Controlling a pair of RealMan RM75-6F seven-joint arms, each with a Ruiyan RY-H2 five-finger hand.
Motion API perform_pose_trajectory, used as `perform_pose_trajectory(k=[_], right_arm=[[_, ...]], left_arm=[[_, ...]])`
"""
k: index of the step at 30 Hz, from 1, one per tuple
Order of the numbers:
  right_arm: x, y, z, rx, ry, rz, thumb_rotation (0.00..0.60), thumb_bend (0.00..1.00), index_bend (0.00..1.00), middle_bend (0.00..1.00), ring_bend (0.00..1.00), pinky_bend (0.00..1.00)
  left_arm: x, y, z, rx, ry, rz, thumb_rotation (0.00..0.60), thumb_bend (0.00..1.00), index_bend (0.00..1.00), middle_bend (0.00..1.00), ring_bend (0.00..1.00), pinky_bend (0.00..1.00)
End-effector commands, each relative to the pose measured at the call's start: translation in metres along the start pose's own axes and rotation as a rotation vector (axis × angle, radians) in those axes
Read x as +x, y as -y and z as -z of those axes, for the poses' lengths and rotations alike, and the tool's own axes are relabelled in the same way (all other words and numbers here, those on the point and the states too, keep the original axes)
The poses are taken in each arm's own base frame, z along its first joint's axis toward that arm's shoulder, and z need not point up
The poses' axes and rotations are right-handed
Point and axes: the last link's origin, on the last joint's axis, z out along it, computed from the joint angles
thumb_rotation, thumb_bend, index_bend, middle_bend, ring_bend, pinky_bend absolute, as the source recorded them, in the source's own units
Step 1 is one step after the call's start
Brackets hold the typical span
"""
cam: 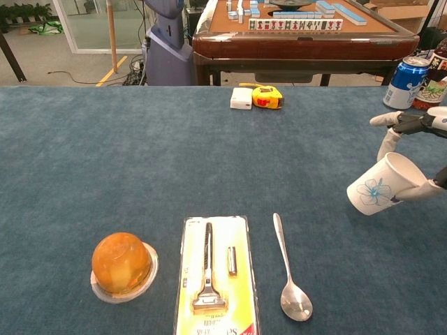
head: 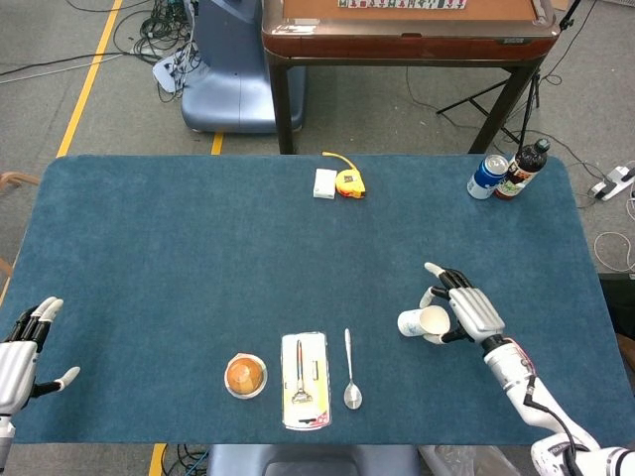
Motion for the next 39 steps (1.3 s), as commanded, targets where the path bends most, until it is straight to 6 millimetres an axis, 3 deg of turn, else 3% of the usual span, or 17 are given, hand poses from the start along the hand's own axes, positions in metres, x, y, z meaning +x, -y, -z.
perform_pose_trajectory(k=[1, 14, 19, 26, 39], right_arm=[[-0.008, -0.008, 0.001, 0.033, -0.014, -0.004, 0.6, 0.0, 0.49, 0.06, 0.0, 0.0], [-0.01, -0.023, 0.004, 0.007, -0.01, 0.049, 0.6, 0.0, 0.48, 0.05, 0.0, 0.0], [-0.005, -0.029, 0.007, -0.015, -0.015, 0.107, 0.6, 0.0, 0.31, 0.02, 0.0, 0.0], [0.004, -0.033, 0.013, -0.045, -0.046, 0.163, 0.6, 0.0, 0.21, 0.0, 0.0, 0.0], [0.023, -0.01, 0.026, -0.034, -0.072, 0.461, 0.6, 0.0, 0.22, 0.0, 0.0, 0.0]], left_arm=[[0.0, 0.0, 0.0, 0.0, 0.001, 0.0, 0.6, 0.13, 0.07, 0.1, 0.09, 0.41], [0.0, 0.0, 0.001, 0.0, 0.002, -0.001, 0.6, 0.13, 0.07, 0.1, 0.09, 0.41], [0.0, 0.0, 0.0, 0.001, 0.005, -0.003, 0.6, 0.13, 0.07, 0.1, 0.09, 0.41], [-0.001, 0.0, 0.0, 0.0, 0.008, -0.006, 0.6, 0.13, 0.07, 0.1, 0.09, 0.41], [-0.001, 0.0, -0.001, -0.001, 0.01, -0.005, 0.6, 0.13, 0.07, 0.1, 0.09, 0.41]])
